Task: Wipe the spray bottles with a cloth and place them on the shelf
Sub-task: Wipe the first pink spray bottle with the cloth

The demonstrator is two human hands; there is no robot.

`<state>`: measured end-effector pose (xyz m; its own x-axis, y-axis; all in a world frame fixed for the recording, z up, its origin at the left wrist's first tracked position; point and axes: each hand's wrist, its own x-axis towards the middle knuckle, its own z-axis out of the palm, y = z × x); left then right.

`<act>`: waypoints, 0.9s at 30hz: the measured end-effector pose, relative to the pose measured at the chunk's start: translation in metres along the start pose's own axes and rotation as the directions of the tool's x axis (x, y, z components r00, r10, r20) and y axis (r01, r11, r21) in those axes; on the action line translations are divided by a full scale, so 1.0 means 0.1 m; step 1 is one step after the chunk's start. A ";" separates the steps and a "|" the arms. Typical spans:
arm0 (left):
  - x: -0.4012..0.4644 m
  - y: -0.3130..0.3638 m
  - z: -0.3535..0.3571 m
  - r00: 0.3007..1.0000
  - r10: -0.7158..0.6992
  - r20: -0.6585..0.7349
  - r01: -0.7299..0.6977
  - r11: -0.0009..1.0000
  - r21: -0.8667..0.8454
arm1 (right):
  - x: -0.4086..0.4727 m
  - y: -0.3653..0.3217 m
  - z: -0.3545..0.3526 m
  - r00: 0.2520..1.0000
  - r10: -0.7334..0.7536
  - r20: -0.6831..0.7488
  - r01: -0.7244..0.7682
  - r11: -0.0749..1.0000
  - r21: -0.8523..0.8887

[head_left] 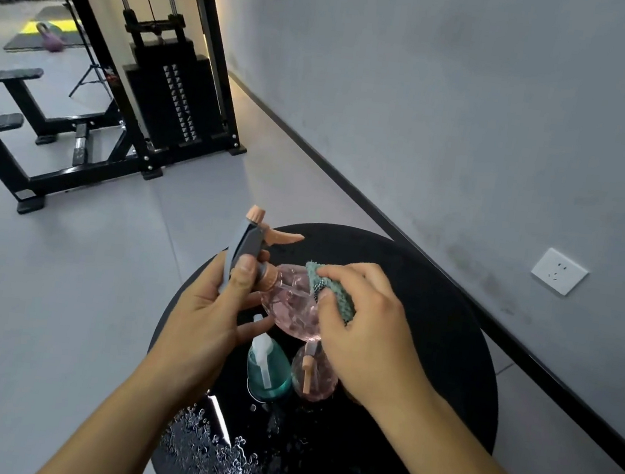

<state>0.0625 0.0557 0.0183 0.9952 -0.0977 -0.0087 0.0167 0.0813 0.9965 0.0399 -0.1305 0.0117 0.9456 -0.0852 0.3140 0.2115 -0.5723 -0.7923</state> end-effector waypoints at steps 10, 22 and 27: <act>0.00 0.03 0.00 0.997 -0.007 -0.073 0.002 0.998 -0.063 | 0.00 0.03 -0.02 0.998 0.067 -0.015 -0.065 0.995 0.076; 0.00 0.04 0.13 0.974 -0.079 -0.213 0.047 0.987 -0.152 | -0.03 0.05 0.05 0.998 -0.047 -0.048 0.046 0.998 -0.033; -0.02 0.02 0.16 0.971 -0.074 -0.228 0.046 0.991 -0.126 | -0.04 0.00 0.07 0.991 -0.135 0.020 0.136 0.988 -0.071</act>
<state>0.0590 0.0397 0.0216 0.9870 0.1250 -0.1013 0.0747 0.2015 0.9766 0.0381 -0.1242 0.0063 0.9131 0.0095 0.4076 0.3204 -0.6350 -0.7029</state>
